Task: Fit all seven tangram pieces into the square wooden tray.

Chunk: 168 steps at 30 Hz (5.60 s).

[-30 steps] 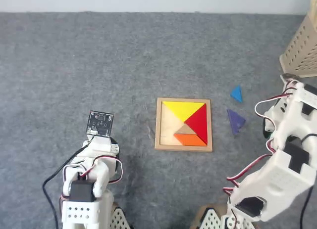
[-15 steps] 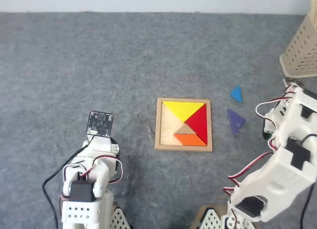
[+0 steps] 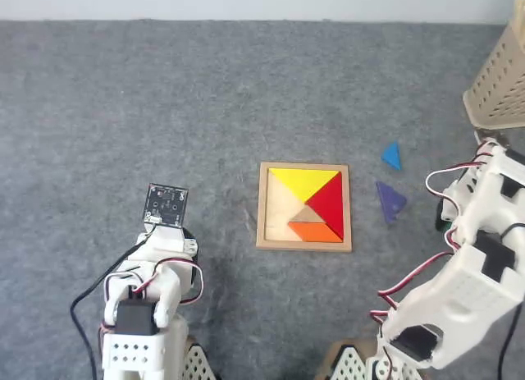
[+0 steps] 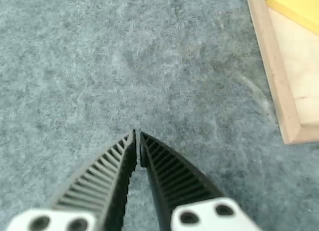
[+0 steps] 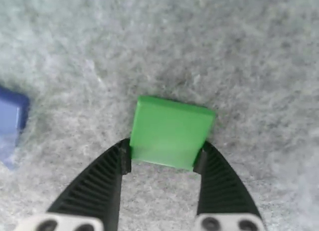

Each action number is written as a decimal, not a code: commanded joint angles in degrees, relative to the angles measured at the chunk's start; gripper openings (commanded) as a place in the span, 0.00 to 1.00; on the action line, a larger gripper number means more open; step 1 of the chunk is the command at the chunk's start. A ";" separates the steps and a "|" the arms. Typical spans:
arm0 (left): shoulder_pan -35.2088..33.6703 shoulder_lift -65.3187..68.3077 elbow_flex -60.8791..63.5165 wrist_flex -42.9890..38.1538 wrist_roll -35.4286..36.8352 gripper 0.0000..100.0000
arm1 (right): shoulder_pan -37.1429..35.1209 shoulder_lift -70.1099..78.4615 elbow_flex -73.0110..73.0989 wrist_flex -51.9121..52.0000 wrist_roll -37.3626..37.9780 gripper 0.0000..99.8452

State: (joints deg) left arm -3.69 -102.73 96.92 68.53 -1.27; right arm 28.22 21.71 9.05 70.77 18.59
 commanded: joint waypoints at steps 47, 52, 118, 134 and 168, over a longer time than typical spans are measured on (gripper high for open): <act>-0.26 -0.18 -0.31 0.26 0.53 0.01 | -58.86 -16.22 8.53 -6.90 -0.26 0.01; -0.26 -0.18 -0.31 0.26 0.53 0.01 | -58.68 -16.13 8.88 -6.73 -0.26 0.10; -0.26 -0.18 -0.31 0.26 0.53 0.01 | -52.44 -16.66 20.48 -20.26 0.18 0.01; -0.26 -0.18 -0.31 0.26 0.53 0.01 | -45.05 -46.46 23.74 -8.75 0.00 0.01; -0.26 -0.18 -0.31 0.26 0.53 0.01 | -23.87 -2.42 3.16 -9.80 -3.87 0.17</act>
State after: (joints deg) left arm -3.69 -102.73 96.92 68.53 -1.27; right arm 3.52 18.37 15.56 58.20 14.73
